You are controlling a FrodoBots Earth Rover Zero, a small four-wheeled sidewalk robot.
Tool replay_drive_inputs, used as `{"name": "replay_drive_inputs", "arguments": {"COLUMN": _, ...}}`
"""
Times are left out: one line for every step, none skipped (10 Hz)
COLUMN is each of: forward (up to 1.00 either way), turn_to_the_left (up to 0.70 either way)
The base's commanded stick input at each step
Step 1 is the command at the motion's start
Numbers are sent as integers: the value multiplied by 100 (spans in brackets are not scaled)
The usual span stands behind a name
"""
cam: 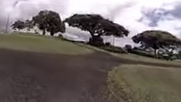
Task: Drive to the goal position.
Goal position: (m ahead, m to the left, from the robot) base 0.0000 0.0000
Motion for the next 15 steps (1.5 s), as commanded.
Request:
{"name": "replay_drive_inputs", "arguments": {"forward": 0, "turn_to_the_left": -70}}
{"name": "replay_drive_inputs", "arguments": {"forward": 0, "turn_to_the_left": -70}}
{"name": "replay_drive_inputs", "arguments": {"forward": 0, "turn_to_the_left": -70}}
{"name": "replay_drive_inputs", "arguments": {"forward": 0, "turn_to_the_left": -70}}
{"name": "replay_drive_inputs", "arguments": {"forward": 0, "turn_to_the_left": -70}}
{"name": "replay_drive_inputs", "arguments": {"forward": 0, "turn_to_the_left": -70}}
{"name": "replay_drive_inputs", "arguments": {"forward": 0, "turn_to_the_left": -70}}
{"name": "replay_drive_inputs", "arguments": {"forward": 0, "turn_to_the_left": -70}}
{"name": "replay_drive_inputs", "arguments": {"forward": 0, "turn_to_the_left": -70}}
{"name": "replay_drive_inputs", "arguments": {"forward": 0, "turn_to_the_left": -70}}
{"name": "replay_drive_inputs", "arguments": {"forward": 0, "turn_to_the_left": -70}}
{"name": "replay_drive_inputs", "arguments": {"forward": 0, "turn_to_the_left": -70}}
{"name": "replay_drive_inputs", "arguments": {"forward": 0, "turn_to_the_left": -70}}
{"name": "replay_drive_inputs", "arguments": {"forward": 0, "turn_to_the_left": -70}}
{"name": "replay_drive_inputs", "arguments": {"forward": 0, "turn_to_the_left": -70}}
